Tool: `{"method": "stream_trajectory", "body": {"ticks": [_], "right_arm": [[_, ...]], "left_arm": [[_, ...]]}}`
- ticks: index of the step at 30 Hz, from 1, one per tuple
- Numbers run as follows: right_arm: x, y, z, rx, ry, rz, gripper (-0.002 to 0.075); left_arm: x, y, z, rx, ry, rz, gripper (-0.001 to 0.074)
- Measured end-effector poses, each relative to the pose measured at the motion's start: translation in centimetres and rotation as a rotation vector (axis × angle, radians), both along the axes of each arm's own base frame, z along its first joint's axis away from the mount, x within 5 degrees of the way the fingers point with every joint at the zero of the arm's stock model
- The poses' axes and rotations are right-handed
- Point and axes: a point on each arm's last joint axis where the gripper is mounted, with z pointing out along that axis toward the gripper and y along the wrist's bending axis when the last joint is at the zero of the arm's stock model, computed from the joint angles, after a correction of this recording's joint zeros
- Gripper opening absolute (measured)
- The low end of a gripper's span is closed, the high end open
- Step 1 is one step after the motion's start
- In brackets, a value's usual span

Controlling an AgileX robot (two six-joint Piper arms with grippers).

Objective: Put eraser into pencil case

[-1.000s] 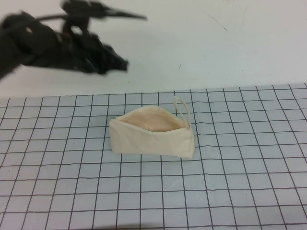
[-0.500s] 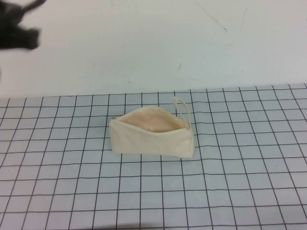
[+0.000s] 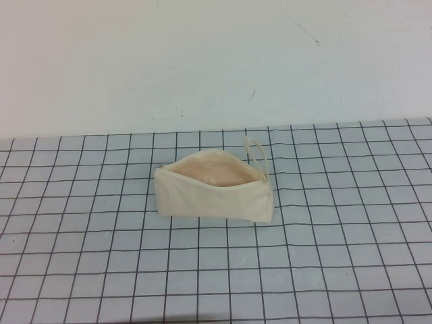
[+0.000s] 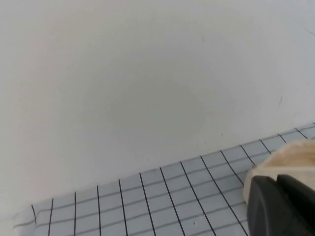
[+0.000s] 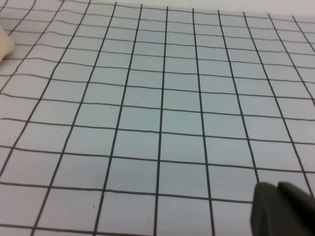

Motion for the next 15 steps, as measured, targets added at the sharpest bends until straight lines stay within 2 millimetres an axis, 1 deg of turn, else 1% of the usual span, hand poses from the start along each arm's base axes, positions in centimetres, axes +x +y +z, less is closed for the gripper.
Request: {"method": "stream_trajectory", "body": {"ticks": [3, 7, 10, 15], "right_arm": [[0.0, 0.0, 0.0, 0.0, 0.0, 0.0, 0.0], [0.0, 0.0, 0.0, 0.0, 0.0, 0.0, 0.0], [0.0, 0.0, 0.0, 0.0, 0.0, 0.0, 0.0], [0.0, 0.0, 0.0, -0.002, 0.0, 0.0, -0.0001]], "left_arm": [[-1.3, 0.3, -2.7, -0.008, -0.006, 0.001, -0.0001], [-2.2, 0.5, -5.8, -0.017, 0.024, 0.001, -0.0001], [-2.2, 0.4, -7.6, -0.034, 0.062, -0.007, 0.0], [-1.6, 0.2, -10.6, -0.039, 0.16, -0.013, -0.0001]]}}
